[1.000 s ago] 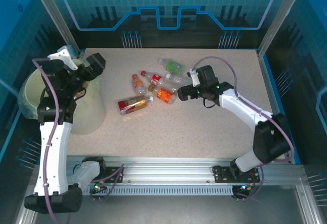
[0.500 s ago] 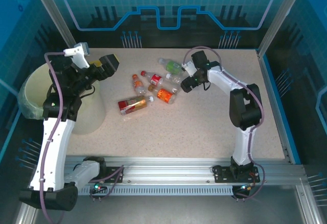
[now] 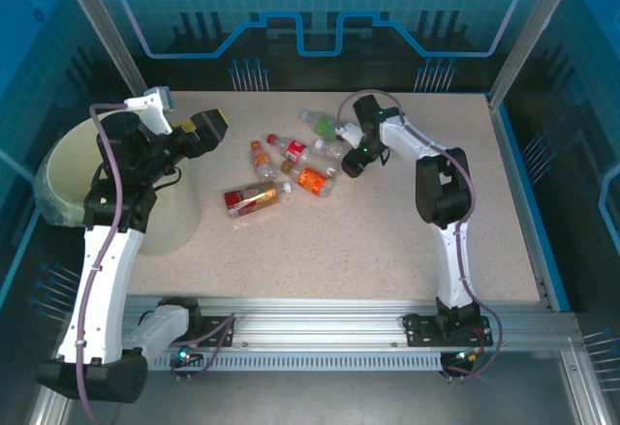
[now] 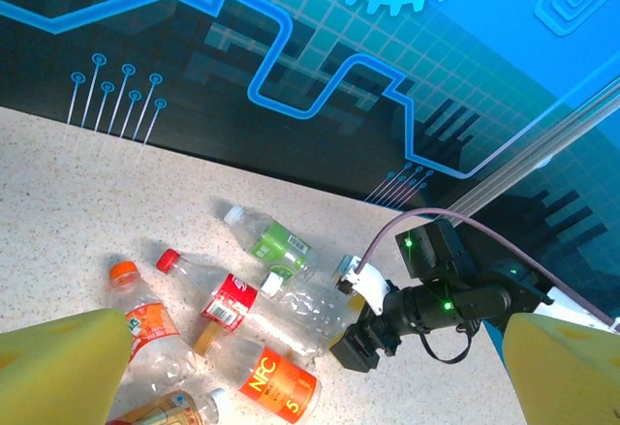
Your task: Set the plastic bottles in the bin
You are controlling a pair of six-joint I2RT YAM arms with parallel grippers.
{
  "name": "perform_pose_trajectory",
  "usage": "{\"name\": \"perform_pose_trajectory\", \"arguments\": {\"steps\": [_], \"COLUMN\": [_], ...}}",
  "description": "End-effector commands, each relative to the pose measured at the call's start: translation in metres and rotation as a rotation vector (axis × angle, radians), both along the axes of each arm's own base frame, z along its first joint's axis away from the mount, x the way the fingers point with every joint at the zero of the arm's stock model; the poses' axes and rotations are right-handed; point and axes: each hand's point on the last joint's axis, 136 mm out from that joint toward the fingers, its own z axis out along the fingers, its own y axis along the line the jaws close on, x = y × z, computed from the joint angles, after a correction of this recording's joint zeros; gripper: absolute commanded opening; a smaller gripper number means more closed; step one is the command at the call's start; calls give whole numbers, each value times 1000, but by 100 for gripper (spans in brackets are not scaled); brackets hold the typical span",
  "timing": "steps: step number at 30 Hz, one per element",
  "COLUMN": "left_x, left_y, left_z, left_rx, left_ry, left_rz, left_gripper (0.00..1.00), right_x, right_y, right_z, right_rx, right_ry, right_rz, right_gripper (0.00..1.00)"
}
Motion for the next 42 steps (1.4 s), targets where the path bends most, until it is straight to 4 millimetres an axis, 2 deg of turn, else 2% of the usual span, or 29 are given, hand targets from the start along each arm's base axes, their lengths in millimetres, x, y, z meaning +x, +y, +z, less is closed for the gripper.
{"name": "perform_pose_trajectory", "arguments": {"steps": [1,5,9,14,18,21,23,27,32,37,42], "left_x": [3,3,3,7,12,16,17,17,15,19,20], "left_y": [-5,-6,-10,-19,-28,-34,-41,-60,-89,-117,-139], "left_z": [-10,-13,-17,-22,-28,-38,-46,-56,-83,-108,-125], "left_rx": [8,12,7,-49,-95,-126,-136,-144,-123,-151,-131], "left_ry": [26,29,43,73,96,124,142,157,222,246,272], "left_rz": [-27,-36,-57,-104,-151,-162,-179,-242,-319,-358,-389], "left_gripper": [99,99,99,99,99,99,99,99,99,99,99], "right_x": [-3,-7,-16,-25,-43,-54,-67,-99,-138,-164,-184], "right_y": [6,10,12,1,3,-5,-3,22,71,110,136], "right_z": [-3,-4,9,37,61,74,82,102,129,146,156], "right_rx": [21,36,58,55,112,161,232,450,775,954,1080], "right_ry": [27,26,-8,-86,-143,-187,-183,-178,-90,39,145], "right_rz": [20,6,-2,-84,-124,-249,-315,-355,-330,-310,-299], "right_gripper": [79,70,60,49,46,44,44,43,43,44,44]}}
